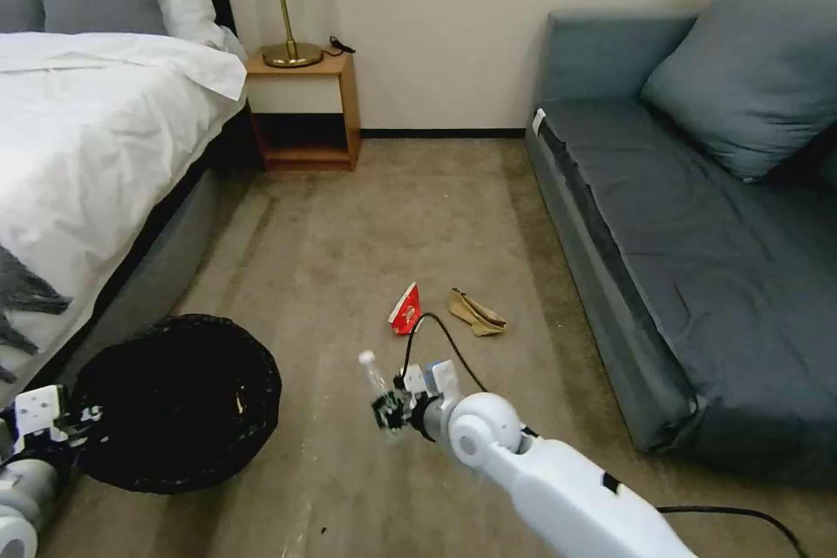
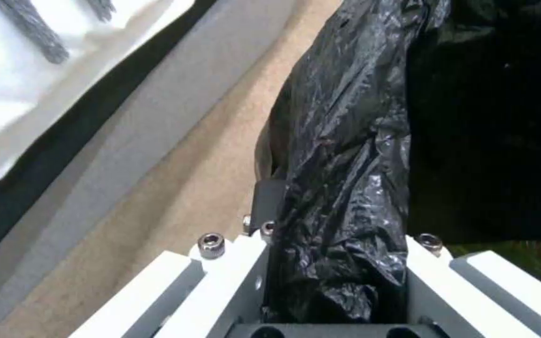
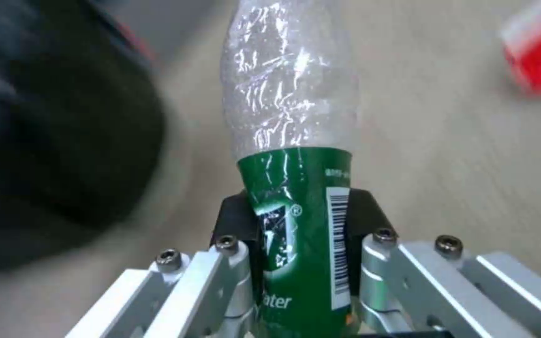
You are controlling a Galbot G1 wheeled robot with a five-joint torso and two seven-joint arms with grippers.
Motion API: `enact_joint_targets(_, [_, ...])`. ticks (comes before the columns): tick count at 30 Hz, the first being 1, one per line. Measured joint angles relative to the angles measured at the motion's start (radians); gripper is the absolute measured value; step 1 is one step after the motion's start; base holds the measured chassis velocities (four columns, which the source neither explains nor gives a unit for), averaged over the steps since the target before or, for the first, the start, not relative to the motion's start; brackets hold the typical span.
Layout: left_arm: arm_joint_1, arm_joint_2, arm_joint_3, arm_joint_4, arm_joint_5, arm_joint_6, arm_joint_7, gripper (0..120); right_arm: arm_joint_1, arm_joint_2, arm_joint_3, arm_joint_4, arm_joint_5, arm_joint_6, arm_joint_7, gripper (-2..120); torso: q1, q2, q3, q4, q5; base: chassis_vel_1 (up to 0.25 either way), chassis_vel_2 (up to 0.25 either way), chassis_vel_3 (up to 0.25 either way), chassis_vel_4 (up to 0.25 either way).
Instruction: Pick up the trash bin, then pick up the garbage on the floor and place it into the trash bin.
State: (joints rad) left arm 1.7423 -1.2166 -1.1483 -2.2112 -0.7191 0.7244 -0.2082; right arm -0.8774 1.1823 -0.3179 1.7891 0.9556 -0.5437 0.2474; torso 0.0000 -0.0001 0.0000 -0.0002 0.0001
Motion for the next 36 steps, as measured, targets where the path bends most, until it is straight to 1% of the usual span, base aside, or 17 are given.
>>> enact_joint_targets(1, [0.000,-0.002,0.004,0.000,0.000,0.000,-0.001,3,0.000,-0.003,0.000,0.027,0.000,0.050,-0.023,22,0.000,0.000,0.000,0.0002,0.0001,0.000,0.000,0.000,0.000])
enact_joint_targets(2, [0.000,-0.002,0.004,0.000,0.000,0.000,-0.001,3,0.000,-0.003,0.000,0.027,0.000,0.050,-0.023,22,0.000,0.000,0.000,0.0002,0.0001,0.000,0.000,0.000,0.000])
enact_joint_targets(3, [-0.002,-0.007,0.013,0.000,0.003,0.001,-0.002,3,0.008,-0.002,-0.009,0.057,-0.007,0.127,-0.058,22,0.000,0.000,0.000,0.0001,0.0000,0.000,0.000,0.000,0.000])
enact_joint_targets(4, [-0.005,-0.017,0.028,0.005,0.011,0.001,-0.002,3,0.049,0.018,-0.044,0.085,-0.062,0.244,-0.137,22,0.000,0.000,0.000,0.0001,0.0000,0.000,0.000,0.000,0.000])
enact_joint_targets(5, [-0.005,-0.017,0.028,0.005,0.011,0.001,-0.002,3,0.049,0.018,-0.044,0.085,-0.062,0.244,-0.137,22,0.000,0.000,0.000,0.0001,0.0000,0.000,0.000,0.000,0.000])
enact_joint_targets(7, [-0.004,-0.022,0.034,0.005,0.014,0.001,-0.003,3,0.088,0.040,-0.089,0.086,-0.108,0.310,-0.180,22,0.000,0.000,0.000,0.0003,0.0000,0.000,0.000,0.000,0.000])
enact_joint_targets(9, [-0.003,-0.024,0.034,0.004,0.016,0.001,-0.003,3,0.120,0.065,-0.131,0.083,-0.144,0.343,-0.203,22,0.000,0.000,0.000,0.0003,-0.0001,0.000,0.000,0.000,0.000])
enact_joint_targets(15, [-0.004,-0.024,0.036,-0.006,0.016,0.003,-0.005,3,0.159,0.122,-0.215,0.051,-0.193,0.371,-0.223,22,0.000,0.000,0.000,0.0003,-0.0002,0.000,0.000,0.000,0.000])
enact_joint_targets(19, [0.003,-0.020,0.040,-0.023,0.013,0.007,-0.005,3,0.199,0.181,-0.304,-0.037,-0.213,0.398,-0.225,22,0.000,0.000,0.000,0.0004,-0.0003,0.000,0.000,0.000,0.000])
enact_joint_targets(20, [0.003,-0.020,0.040,-0.023,0.013,0.007,-0.005,3,0.199,0.181,-0.304,-0.037,-0.213,0.398,-0.225,22,0.000,0.000,0.000,0.0004,-0.0003,0.000,0.000,0.000,0.000])
enact_joint_targets(24, [0.005,-0.023,0.048,-0.041,0.011,0.010,-0.005,3,0.202,0.234,-0.324,-0.087,-0.217,0.406,-0.211,22,0.000,0.000,0.000,0.0003,-0.0003,0.000,0.000,0.000,0.000])
enact_joint_targets(28, [0.004,-0.024,0.052,-0.046,0.011,0.011,-0.005,3,0.196,0.247,-0.327,-0.099,-0.223,0.407,-0.200,22,0.000,0.000,0.000,0.0003,-0.0003,0.000,0.000,0.000,0.000])
enact_joint_targets(29, [0.003,-0.025,0.053,-0.046,0.011,0.011,-0.005,3,0.193,0.248,-0.325,-0.101,-0.223,0.406,-0.196,27,0.000,0.000,0.000,0.0002,-0.0003,0.000,0.000,0.000,0.000])
enact_joint_targets(31, [0.003,-0.026,0.055,-0.047,0.011,0.011,-0.005,3,0.191,0.247,-0.323,-0.102,-0.223,0.406,-0.194,30,0.000,0.000,0.000,0.0002,-0.0003,0.000,0.000,0.000,0.000])
enact_joint_targets(33, [0.003,-0.028,0.058,-0.050,0.011,0.011,-0.005,3,0.186,0.243,-0.317,-0.104,-0.223,0.404,-0.191,40,0.000,0.000,0.000,0.0002,-0.0003,0.000,0.000,0.000,0.000])
enact_joint_targets(34, [0.003,-0.028,0.058,-0.050,0.011,0.011,-0.005,3,0.186,0.243,-0.317,-0.104,-0.223,0.404,-0.191,40,0.000,0.000,0.000,0.0002,-0.0003,0.000,0.000,0.000,0.000])
enact_joint_targets(36, [0.002,-0.028,0.060,-0.052,0.012,0.011,-0.005,3,0.182,0.240,-0.311,-0.104,-0.223,0.402,-0.190,48,0.000,0.000,0.000,0.0002,-0.0002,0.000,0.000,0.000,0.000])
